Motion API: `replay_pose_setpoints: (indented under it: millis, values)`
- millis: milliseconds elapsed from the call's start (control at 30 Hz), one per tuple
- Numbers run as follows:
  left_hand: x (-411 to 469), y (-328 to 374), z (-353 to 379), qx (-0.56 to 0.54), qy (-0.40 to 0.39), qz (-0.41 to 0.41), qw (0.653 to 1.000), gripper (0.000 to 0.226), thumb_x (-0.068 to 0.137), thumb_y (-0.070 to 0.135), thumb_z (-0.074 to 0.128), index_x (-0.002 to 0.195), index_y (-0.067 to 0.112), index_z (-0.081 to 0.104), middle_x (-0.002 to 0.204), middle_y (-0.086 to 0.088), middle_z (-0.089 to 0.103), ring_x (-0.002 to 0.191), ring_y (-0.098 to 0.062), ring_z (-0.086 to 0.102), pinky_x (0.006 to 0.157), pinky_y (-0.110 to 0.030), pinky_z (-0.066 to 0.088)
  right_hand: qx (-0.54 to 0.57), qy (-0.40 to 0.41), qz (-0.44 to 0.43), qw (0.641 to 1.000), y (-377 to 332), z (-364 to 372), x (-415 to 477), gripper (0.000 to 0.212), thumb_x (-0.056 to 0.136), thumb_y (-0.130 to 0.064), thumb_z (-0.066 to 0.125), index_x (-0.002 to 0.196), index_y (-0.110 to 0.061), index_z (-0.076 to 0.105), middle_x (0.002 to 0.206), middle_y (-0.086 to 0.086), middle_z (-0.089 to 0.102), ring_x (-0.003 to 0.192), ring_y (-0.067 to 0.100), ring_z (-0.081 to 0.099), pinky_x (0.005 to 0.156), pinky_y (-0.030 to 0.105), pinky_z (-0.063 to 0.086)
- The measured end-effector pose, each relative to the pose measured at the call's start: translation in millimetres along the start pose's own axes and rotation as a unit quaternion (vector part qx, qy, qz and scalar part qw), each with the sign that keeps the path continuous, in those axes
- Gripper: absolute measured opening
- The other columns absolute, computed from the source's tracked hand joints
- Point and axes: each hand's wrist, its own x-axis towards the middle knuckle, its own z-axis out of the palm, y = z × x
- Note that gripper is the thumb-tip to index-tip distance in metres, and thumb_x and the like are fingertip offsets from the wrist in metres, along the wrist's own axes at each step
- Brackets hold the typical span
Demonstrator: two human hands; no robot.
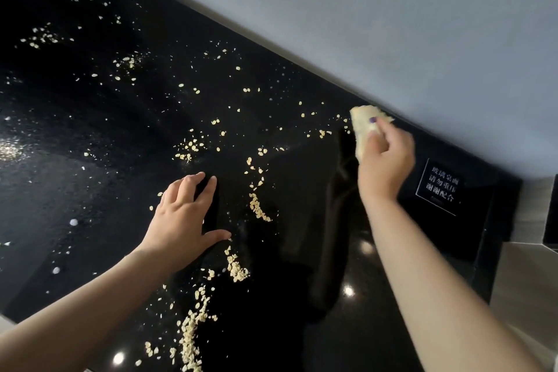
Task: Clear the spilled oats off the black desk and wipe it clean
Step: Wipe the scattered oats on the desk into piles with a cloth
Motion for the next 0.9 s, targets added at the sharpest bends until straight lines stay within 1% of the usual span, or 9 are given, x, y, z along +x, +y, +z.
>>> replay_pose_setpoints:
  millis: [100, 267, 367, 433, 500, 633, 700, 800, 900]
  values:
    - [-1.2, -1.0, 3.0, 0.000, 0.013, 0.006, 1.000, 0.104, 0.067, 0.061, 0.072, 0.150, 0.019, 0.026, 0.153, -0.003, 0.024, 0.139, -0.025, 0.017, 0.110, -0.049, 0.028, -0.058, 0.019, 0.051, 0.997, 22.7, -1.9, 46.0, 0.031, 0.089, -0.006, 0.050, 0.112, -0.011, 0.069, 0.111, 0.015, 0.059, 0.106, 0.029, 0.055, 0.087, 0.013, 0.031]
    - [-1.0, -2.4, 7.2, 0.022, 0.027, 0.014, 0.999, 0.104, 0.064, 0.064, 0.072, 0.148, 0.016, 0.033, 0.150, -0.007, 0.032, 0.138, -0.026, 0.021, 0.108, -0.050, 0.031, -0.110, -0.054, 0.061, 0.991, 33.2, 21.7, 55.8, 0.029, 0.092, -0.014, 0.053, 0.117, -0.010, 0.067, 0.117, 0.015, 0.058, 0.110, 0.030, 0.055, 0.092, 0.027, 0.039]
    - [-1.3, -4.0, 9.8, 0.025, 0.029, 0.018, 0.999, 0.103, 0.065, 0.064, 0.070, 0.148, 0.015, 0.032, 0.151, -0.007, 0.031, 0.140, -0.026, 0.018, 0.109, -0.051, 0.028, -0.096, -0.111, 0.024, 0.989, 18.4, 41.3, 37.9, 0.029, 0.090, -0.013, 0.058, 0.117, -0.011, 0.068, 0.114, 0.014, 0.059, 0.107, 0.029, 0.055, 0.089, 0.023, 0.037]
    - [-2.4, -5.8, 10.9, 0.028, 0.035, 0.026, 0.999, 0.102, 0.066, 0.064, 0.069, 0.147, 0.014, 0.034, 0.150, -0.009, 0.033, 0.139, -0.025, 0.018, 0.108, -0.051, 0.026, -0.086, -0.156, -0.027, 0.984, 6.3, 52.3, 14.7, 0.029, 0.087, -0.009, 0.060, 0.115, -0.012, 0.069, 0.112, 0.013, 0.060, 0.105, 0.029, 0.055, 0.086, 0.021, 0.035]
    - [-2.5, -6.0, 11.3, 0.027, 0.037, 0.029, 0.999, 0.101, 0.066, 0.064, 0.068, 0.147, 0.014, 0.034, 0.150, -0.009, 0.032, 0.140, -0.025, 0.018, 0.108, -0.050, 0.023, -0.067, -0.199, -0.068, 0.975, -5.7, 59.2, -13.5, 0.029, 0.087, -0.009, 0.060, 0.114, -0.012, 0.070, 0.113, 0.009, 0.060, 0.106, 0.026, 0.055, 0.087, 0.019, 0.035]
    - [-2.1, -5.5, 11.0, 0.025, 0.035, 0.029, 0.999, 0.102, 0.066, 0.065, 0.068, 0.148, 0.016, 0.032, 0.151, -0.007, 0.030, 0.141, -0.025, 0.017, 0.109, -0.050, 0.023, 0.006, -0.312, -0.059, 0.948, -25.4, 54.5, -56.6, 0.030, 0.087, -0.008, 0.057, 0.112, -0.016, 0.072, 0.114, -0.003, 0.060, 0.106, 0.010, 0.056, 0.092, 0.017, 0.043]
    - [-1.9, -5.8, 10.8, 0.027, 0.035, 0.030, 0.999, 0.102, 0.065, 0.065, 0.069, 0.147, 0.014, 0.035, 0.150, -0.008, 0.033, 0.139, -0.025, 0.019, 0.107, -0.051, 0.027, 0.037, -0.290, -0.039, 0.955, -29.4, 47.5, -57.0, 0.030, 0.087, -0.007, 0.056, 0.109, -0.018, 0.073, 0.108, -0.006, 0.061, 0.101, 0.004, 0.057, 0.088, 0.014, 0.044]
    - [-1.4, -6.2, 11.2, 0.032, 0.040, 0.028, 0.998, 0.102, 0.063, 0.065, 0.071, 0.145, 0.013, 0.039, 0.147, -0.010, 0.037, 0.136, -0.025, 0.021, 0.103, -0.053, 0.032, 0.062, -0.191, -0.011, 0.980, -30.1, 43.0, -32.1, 0.028, 0.086, -0.007, 0.057, 0.106, -0.018, 0.073, 0.101, -0.003, 0.061, 0.092, 0.005, 0.057, 0.082, 0.006, 0.040]
    - [-1.9, -6.5, 12.1, 0.036, 0.042, 0.029, 0.998, 0.101, 0.063, 0.068, 0.065, 0.144, 0.012, 0.040, 0.147, -0.010, 0.037, 0.136, -0.025, 0.020, 0.103, -0.054, 0.032, 0.046, -0.122, 0.012, 0.991, -30.6, 50.3, 7.6, 0.028, 0.087, -0.005, 0.055, 0.107, -0.014, 0.072, 0.104, 0.001, 0.059, 0.091, 0.007, 0.053, 0.076, -0.002, 0.033]
